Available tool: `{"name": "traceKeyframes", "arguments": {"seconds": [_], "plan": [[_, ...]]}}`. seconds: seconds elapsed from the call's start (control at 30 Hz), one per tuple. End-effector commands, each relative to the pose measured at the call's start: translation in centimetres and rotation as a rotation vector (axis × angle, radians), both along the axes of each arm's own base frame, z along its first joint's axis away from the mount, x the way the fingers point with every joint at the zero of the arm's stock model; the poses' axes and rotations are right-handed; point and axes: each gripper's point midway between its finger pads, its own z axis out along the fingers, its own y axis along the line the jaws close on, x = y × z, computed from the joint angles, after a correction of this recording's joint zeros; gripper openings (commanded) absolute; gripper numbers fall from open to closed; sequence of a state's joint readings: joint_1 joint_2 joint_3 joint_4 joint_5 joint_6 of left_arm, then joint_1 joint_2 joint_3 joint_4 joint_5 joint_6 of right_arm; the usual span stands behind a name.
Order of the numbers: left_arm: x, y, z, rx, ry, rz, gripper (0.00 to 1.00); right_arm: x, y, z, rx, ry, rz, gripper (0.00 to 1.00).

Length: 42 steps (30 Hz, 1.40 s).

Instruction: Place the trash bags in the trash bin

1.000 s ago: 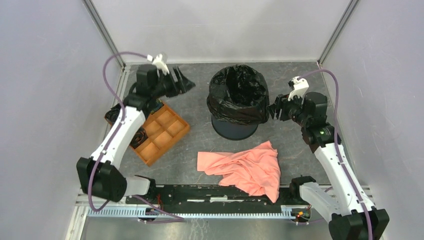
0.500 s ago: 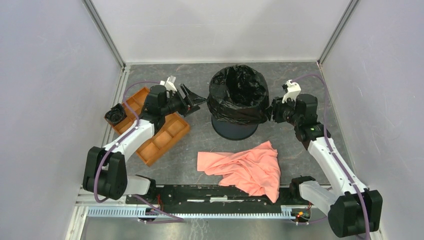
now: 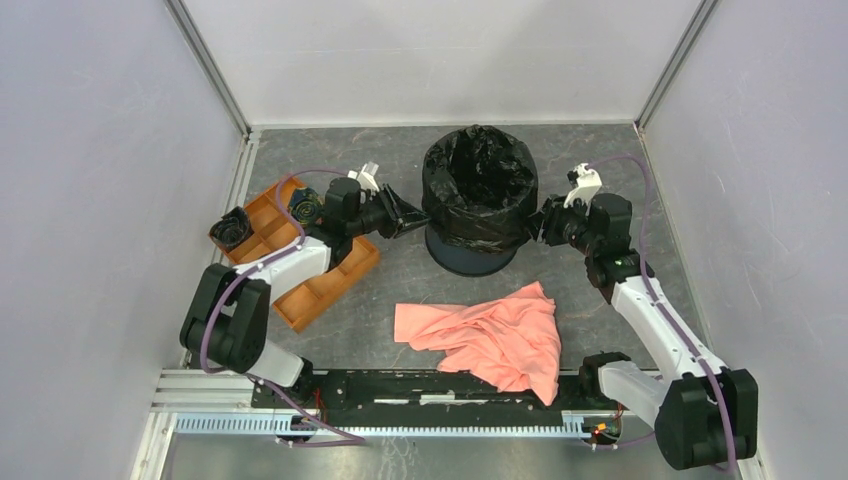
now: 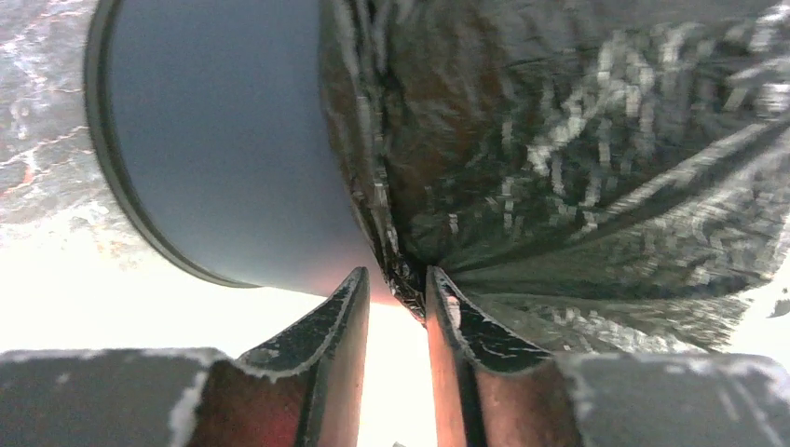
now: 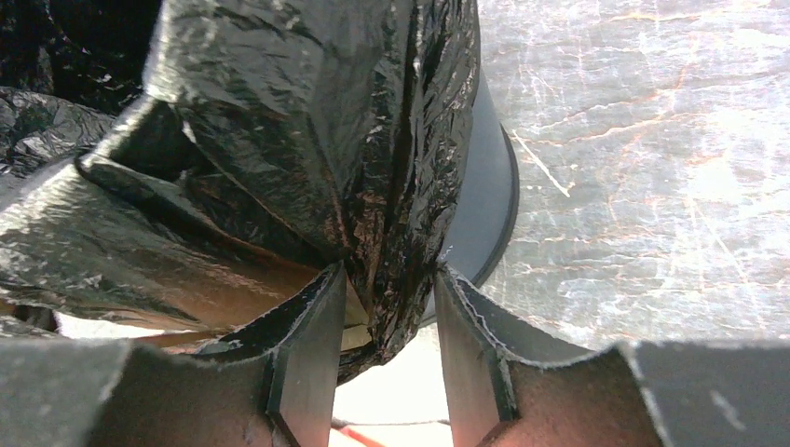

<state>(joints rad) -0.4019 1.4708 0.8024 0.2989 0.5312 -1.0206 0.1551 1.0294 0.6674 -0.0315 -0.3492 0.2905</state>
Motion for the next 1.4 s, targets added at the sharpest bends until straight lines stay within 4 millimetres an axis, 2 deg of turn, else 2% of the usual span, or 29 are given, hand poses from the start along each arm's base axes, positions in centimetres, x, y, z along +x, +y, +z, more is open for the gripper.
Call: {"name": "traceKeyframes", "arguments": {"seconds": [0.0, 0.2, 0.3, 0.37, 0.47, 0.53, 0.6, 0.7, 0.8, 0.9, 0.97, 1.0, 1.07, 1.1, 1.13, 1.17, 1.2, 1.23, 1.3, 1.37], "plan": [[0.7, -0.2, -2.2, 0.017, 0.001, 0.016, 0.33, 0.8, 0.9, 0.9, 0.093, -0.062, -0.003, 0.47], [1.3, -0.3, -4.6, 0.059, 0.021, 0.01, 0.28, 1.3, -0.7, -2.8, 0.023, -0.003, -0.086, 0.47], [1.5, -0.1, -5.3, 0.095, 0.018, 0.002, 0.27, 1.2, -1.0, -2.8, -0.021, 0.014, -0.081, 0.49], [1.6, 0.0, -5.7, 0.117, 0.009, 0.003, 0.26, 1.1, -1.7, -2.8, -0.071, 0.029, -0.094, 0.58], [1.6, 0.2, -6.5, 0.16, 0.003, -0.003, 0.23, 0.5, -5.2, -2.6, -0.231, 0.102, -0.222, 0.67], [1.5, 0.7, -7.2, 0.213, -0.003, 0.002, 0.22, 0.4, -6.8, -0.5, -0.286, 0.078, -0.282, 0.72], [1.5, 1.3, -7.6, 0.252, -0.014, 0.014, 0.23, 0.5, -7.4, 2.6, -0.295, 0.029, -0.314, 0.74], [1.3, 2.0, -7.8, 0.299, -0.029, 0.016, 0.23, 0.8, -7.1, 8.8, -0.27, -0.082, -0.317, 0.75], [1.2, 2.3, -7.0, 0.324, -0.053, 0.033, 0.27, 1.3, -6.1, 14.6, -0.264, -0.221, -0.271, 0.78], [0.9, 1.8, -5.4, 0.322, -0.091, 0.025, 0.31, 2.3, -4.2, 18.2, -0.259, -0.31, -0.182, 0.84], [0.5, 1.7, -4.6, 0.311, -0.105, 0.02, 0.33, 3.5, -1.3, 19.5, -0.238, -0.319, -0.054, 0.85], [0.3, 1.8, -4.4, 0.311, -0.109, 0.019, 0.34, 4.3, 0.5, 19.1, -0.235, -0.297, 0.016, 0.84], [-0.2, 2.1, -4.2, 0.321, -0.109, 0.016, 0.39, 5.5, 4.1, 20.1, -0.247, -0.289, 0.105, 0.82], [-0.5, 2.4, -4.0, 0.327, -0.111, 0.015, 0.42, 6.0, 6.3, 19.4, -0.289, -0.282, 0.164, 0.81], [-0.9, 2.5, -3.6, 0.328, -0.12, 0.014, 0.44, 6.3, 8.2, 19.6, -0.312, -0.291, 0.208, 0.78], [-1.4, 2.8, -3.2, 0.33, -0.129, 0.018, 0.46, 6.5, 10.3, 18.8, -0.329, -0.275, 0.258, 0.71], [-1.8, 3.2, -2.7, 0.331, -0.14, 0.023, 0.47, 6.9, 11.7, 18.3, -0.338, -0.262, 0.286, 0.65], [-2.1, 3.6, -2.1, 0.332, -0.154, 0.037, 0.47, 7.5, 12.8, 17.0, -0.355, -0.23, 0.296, 0.58], [-2.8, 4.2, -0.5, 0.324, -0.191, 0.055, 0.47, 8.7, 13.1, 14.7, -0.402, -0.17, 0.259, 0.46], [-3.5, 4.5, 0.5, 0.323, -0.202, 0.054, 0.47, 10.0, 12.0, 12.0, -0.473, -0.121, 0.187, 0.38]]}}
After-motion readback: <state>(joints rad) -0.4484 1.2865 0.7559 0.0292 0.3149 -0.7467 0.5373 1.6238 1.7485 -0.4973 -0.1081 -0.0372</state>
